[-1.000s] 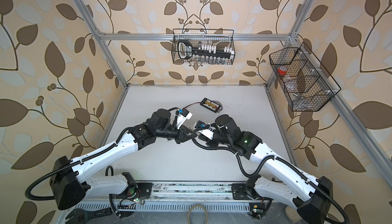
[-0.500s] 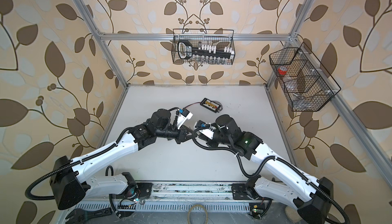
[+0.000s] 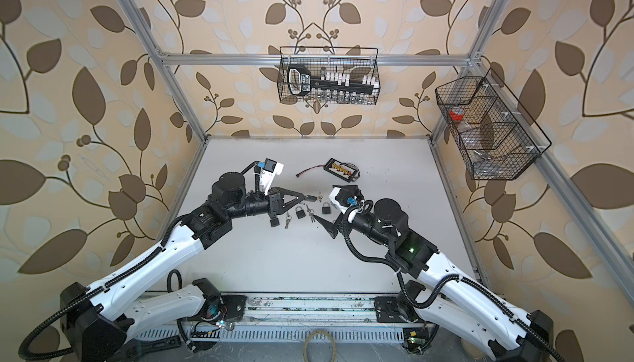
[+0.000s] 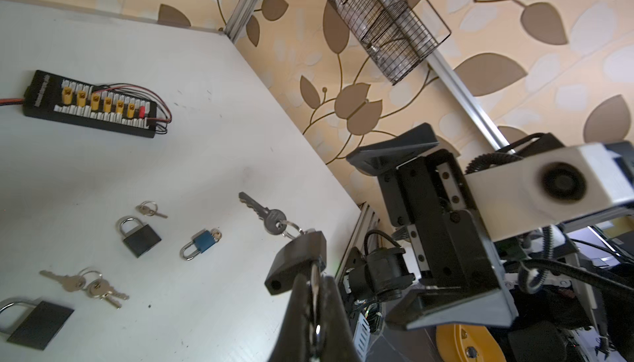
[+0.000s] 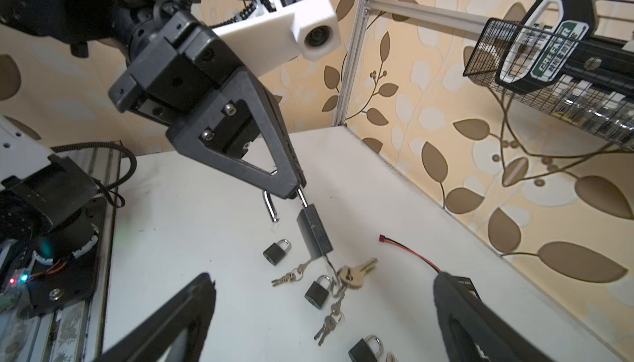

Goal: Lock with the key

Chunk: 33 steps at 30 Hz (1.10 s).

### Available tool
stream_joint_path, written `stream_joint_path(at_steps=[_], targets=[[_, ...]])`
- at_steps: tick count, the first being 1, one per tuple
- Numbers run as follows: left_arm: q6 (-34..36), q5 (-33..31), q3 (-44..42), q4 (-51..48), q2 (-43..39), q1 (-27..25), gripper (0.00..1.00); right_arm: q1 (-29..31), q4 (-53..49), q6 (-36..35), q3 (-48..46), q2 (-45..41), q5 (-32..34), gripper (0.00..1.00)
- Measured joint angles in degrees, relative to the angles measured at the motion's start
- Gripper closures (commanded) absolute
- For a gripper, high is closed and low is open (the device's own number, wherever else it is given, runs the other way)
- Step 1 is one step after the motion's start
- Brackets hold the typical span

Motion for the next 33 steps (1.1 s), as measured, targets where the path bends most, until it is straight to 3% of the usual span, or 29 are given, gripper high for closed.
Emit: stream_joint_path(at_steps=[3, 5, 11, 16, 21, 33], targets=[[-1.6, 1.2, -0.6, 2.6, -1.7, 0.0, 1.00, 0.0, 1.1, 0.6, 2.3, 2.3, -3.8, 0.32], [-2.8, 1.9, -0.8, 4.1, -2.9, 0.0, 1.00, 0.0, 1.4, 0.4, 4.2, 4.1, -6.4, 0.36], [-5.3, 4.4, -0.9, 8.4, -4.9, 0.0, 1.00, -2.1, 3.0, 1.0, 6.8, 6.1, -13.7, 0.40], [-6.6, 6.2, -1.3, 10.4, -5.8, 0.0, 1.00, -6.8, 5.1, 3.7, 8.2, 7.5, -24.0, 0.44], [-7.6, 7.9, -1.5, 12.5, -6.3, 0.0, 1.00, -7.3, 6.6, 5.9, 9.7, 9.5, -32.4, 0.52], [-8.5, 8.8, -1.5, 13.7, -6.3, 0.0, 1.00, -7.4, 8.1, 9.0, 9.7, 10.2, -35.3, 0.68]])
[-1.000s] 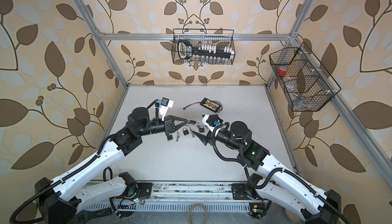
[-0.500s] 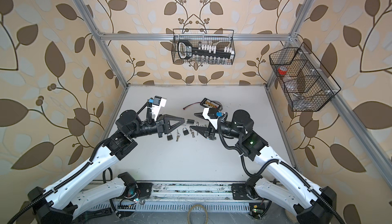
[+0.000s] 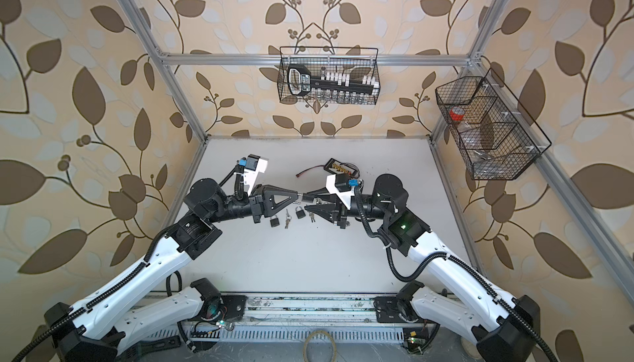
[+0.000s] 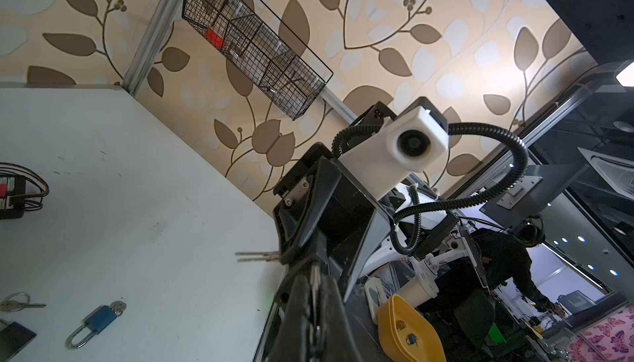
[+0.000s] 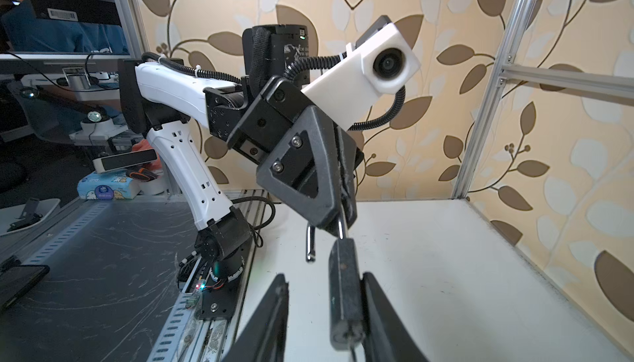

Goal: Lock with the key

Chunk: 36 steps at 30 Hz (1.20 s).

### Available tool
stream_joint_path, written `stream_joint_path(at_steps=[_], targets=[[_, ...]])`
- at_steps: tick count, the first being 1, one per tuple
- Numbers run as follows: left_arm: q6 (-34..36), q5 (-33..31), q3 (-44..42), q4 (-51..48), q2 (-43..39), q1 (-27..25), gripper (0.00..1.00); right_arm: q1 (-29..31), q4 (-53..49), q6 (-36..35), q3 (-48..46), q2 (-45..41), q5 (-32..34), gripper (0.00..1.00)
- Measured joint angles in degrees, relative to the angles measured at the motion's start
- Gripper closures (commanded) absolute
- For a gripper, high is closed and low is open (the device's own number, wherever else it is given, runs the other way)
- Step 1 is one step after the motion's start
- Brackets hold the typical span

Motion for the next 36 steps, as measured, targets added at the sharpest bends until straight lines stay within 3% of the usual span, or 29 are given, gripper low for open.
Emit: stream_joint_path(at_steps=[10, 18, 27, 36], targets=[[0.0, 0.2, -0.5, 0.2, -0.4, 0.0, 1.00, 0.0, 2.2, 2.8, 0.0, 0.1, 0.0, 0.78], [0.0, 0.3, -0.5, 0.2, -0.5, 0.0, 1.00, 0.0, 2.4, 3.5, 0.0, 0.2, 0.0, 0.71], [0.0, 0.4, -0.5, 0.2, -0.5, 0.0, 1.00, 0.0, 2.3, 3.6, 0.0, 0.9, 0.0, 0.73], [0.0, 0.4, -0.5, 0.3, -0.5, 0.0, 1.00, 0.0, 2.0, 3.8, 0.0, 0.9, 0.0, 0.87]])
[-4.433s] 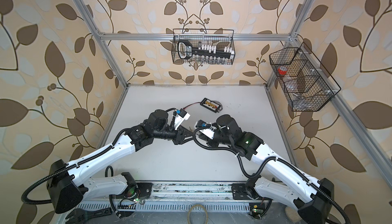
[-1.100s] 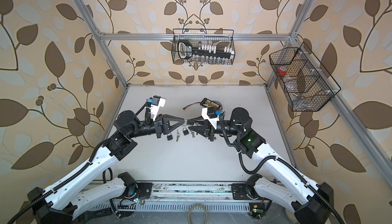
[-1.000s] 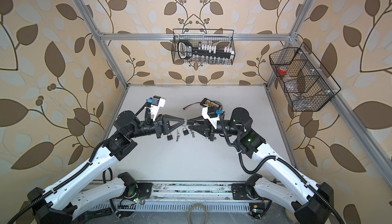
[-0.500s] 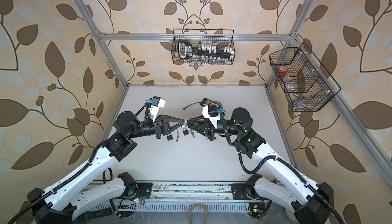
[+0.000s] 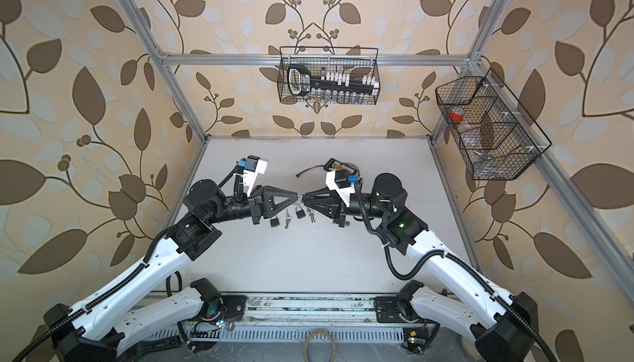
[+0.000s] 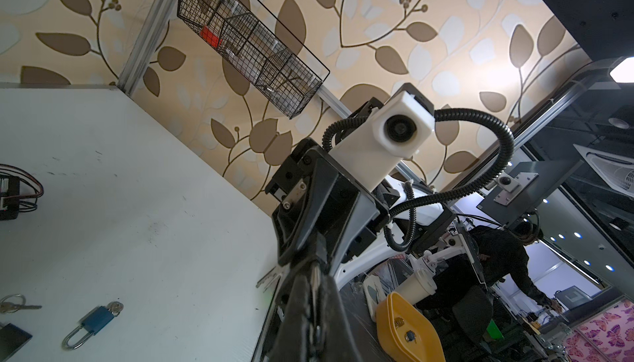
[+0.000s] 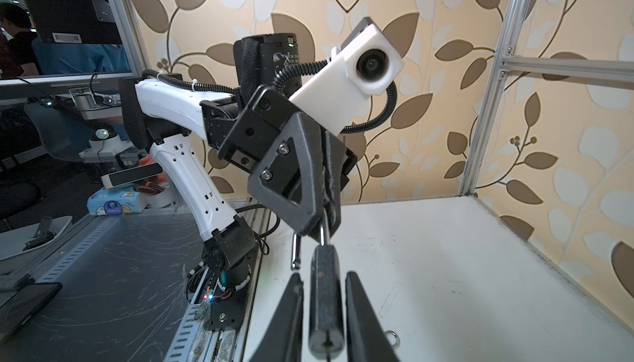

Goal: Lock with the key

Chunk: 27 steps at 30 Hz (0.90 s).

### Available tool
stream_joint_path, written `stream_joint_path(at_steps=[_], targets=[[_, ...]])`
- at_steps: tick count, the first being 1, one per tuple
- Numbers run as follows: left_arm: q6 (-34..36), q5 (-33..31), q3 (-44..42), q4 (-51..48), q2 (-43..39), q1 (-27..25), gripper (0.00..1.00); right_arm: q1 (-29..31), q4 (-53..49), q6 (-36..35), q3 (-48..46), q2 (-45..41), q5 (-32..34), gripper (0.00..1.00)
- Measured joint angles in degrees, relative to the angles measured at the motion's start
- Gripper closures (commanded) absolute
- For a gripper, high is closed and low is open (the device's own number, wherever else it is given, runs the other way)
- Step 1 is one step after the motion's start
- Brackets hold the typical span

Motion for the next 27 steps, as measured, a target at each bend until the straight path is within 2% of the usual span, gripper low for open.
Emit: stream_joint_path(at_steps=[5, 12, 20, 27], targets=[[0.0, 0.0, 0.0, 0.0, -0.1, 0.0, 1.00, 0.0, 0.0, 0.4, 0.0, 0.0, 0.0, 1.00], [2.1, -0.1, 0.2, -3.0, -1.0, 0.0, 1.00, -0.4, -0.9, 4.4, 0.4, 0.8, -1.8, 1.00], [9.2, -1.0, 4.1, -12.2, -1.6, -0.1, 1.00, -0.9, -1.0, 18.0, 1.6, 2.6, -5.7, 1.00], [13.5, -0.7, 6.2, -14.1, -1.6, -0.1, 1.00, -0.9, 3.1, 30.6, 1.6, 1.3, -6.8, 1.00]])
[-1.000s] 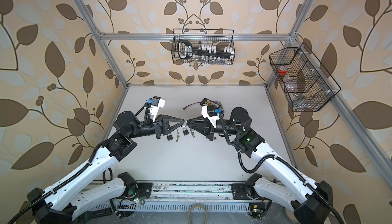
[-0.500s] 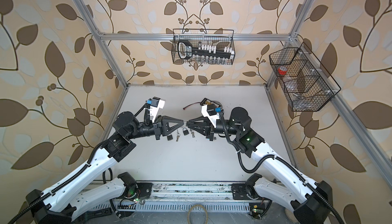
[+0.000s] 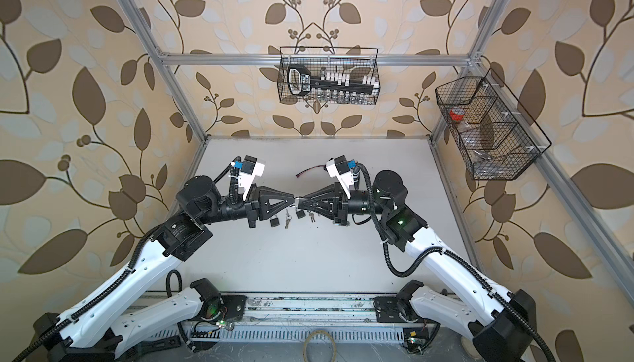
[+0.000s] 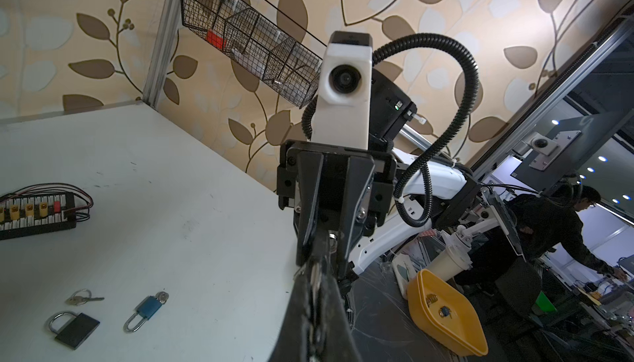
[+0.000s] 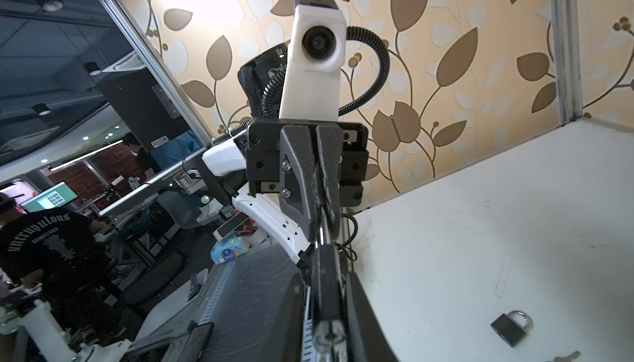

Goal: Lock with the key

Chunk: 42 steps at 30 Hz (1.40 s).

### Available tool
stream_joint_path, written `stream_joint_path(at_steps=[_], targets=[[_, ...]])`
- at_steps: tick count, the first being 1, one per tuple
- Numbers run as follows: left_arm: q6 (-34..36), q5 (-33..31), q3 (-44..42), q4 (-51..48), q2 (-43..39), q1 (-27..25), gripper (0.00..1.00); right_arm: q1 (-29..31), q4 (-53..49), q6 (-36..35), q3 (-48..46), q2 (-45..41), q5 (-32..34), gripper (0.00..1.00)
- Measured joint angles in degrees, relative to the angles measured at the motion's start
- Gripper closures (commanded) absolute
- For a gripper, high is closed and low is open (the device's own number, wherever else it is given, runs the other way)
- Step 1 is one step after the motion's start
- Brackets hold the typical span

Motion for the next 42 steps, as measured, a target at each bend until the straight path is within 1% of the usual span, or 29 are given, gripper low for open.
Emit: stream_joint_path(at_steps=[3, 5, 7, 8, 11, 12, 18, 21, 29, 30, 31, 32, 33, 36, 38, 40, 42], targets=[[0.4, 0.2, 0.2, -0.1, -0.1, 0.0, 1.00, 0.0, 0.7, 2.2, -0.1, 0.0, -0.4, 1.00], [0.4, 0.3, 0.2, 0.0, -0.1, 0.0, 1.00, 0.0, 0.0, 1.6, -0.1, -0.1, -0.3, 1.00], [0.2, 0.4, 0.2, -0.1, -0.1, 0.0, 1.00, 0.0, -1.3, 0.0, -0.1, -0.6, 0.0, 0.77], [0.0, 0.5, 0.2, 0.0, -0.1, 0.0, 1.00, 0.0, -2.1, -0.9, -0.1, -0.9, 0.3, 0.70], [-0.7, 0.6, 0.2, 0.7, -0.1, 0.1, 1.00, 0.0, -2.6, -3.1, -0.1, -1.9, 1.0, 0.54], [-1.0, 0.7, 0.2, 1.0, -0.1, 0.1, 1.00, 0.0, -2.4, -3.6, 0.0, -2.1, 1.0, 0.53], [-2.6, 1.0, 0.0, 2.8, -0.2, 0.1, 1.00, 0.0, -1.1, -4.5, 0.0, -1.2, 1.0, 0.50], [-3.1, 1.2, -0.1, 3.5, -0.2, 0.1, 1.00, 0.0, -0.6, -4.5, 0.0, -0.4, 1.0, 0.51], [-4.0, 1.2, -1.0, 4.8, -0.2, 0.1, 1.00, 0.3, 1.4, -4.2, 0.0, 0.0, 1.0, 0.67], [-4.1, 1.2, -1.0, 4.9, -0.2, 0.1, 1.00, 0.3, 1.6, -4.2, -0.1, 0.0, 1.1, 0.67], [-4.2, 1.2, -1.0, 5.1, -0.2, 0.1, 1.00, 0.4, 1.9, -4.1, -0.1, 0.0, 1.1, 0.65], [-4.4, 1.2, -1.0, 5.3, -0.2, 0.1, 1.00, 0.4, 2.0, -4.1, -0.1, 0.0, 1.1, 0.60], [-4.5, 1.2, -1.0, 5.4, -0.2, 0.1, 1.00, 0.5, 2.2, -4.1, -0.1, 0.1, 1.0, 0.58], [-4.7, 1.2, -1.0, 5.5, -0.2, 0.1, 1.00, 0.6, 2.5, -4.1, -0.1, 0.4, 1.1, 0.57], [-4.7, 1.2, -1.0, 5.5, -0.2, 0.1, 1.00, 0.7, 2.5, -4.1, -0.1, 0.6, 1.1, 0.61], [-4.8, 1.2, -1.0, 5.6, -0.2, 0.1, 1.00, 0.8, 2.5, -3.9, -0.1, 0.7, 1.2, 0.68], [-4.8, 1.2, -1.0, 5.6, -0.2, 0.1, 1.00, 0.9, 3.0, -3.7, -0.2, 0.8, 1.2, 0.70]])
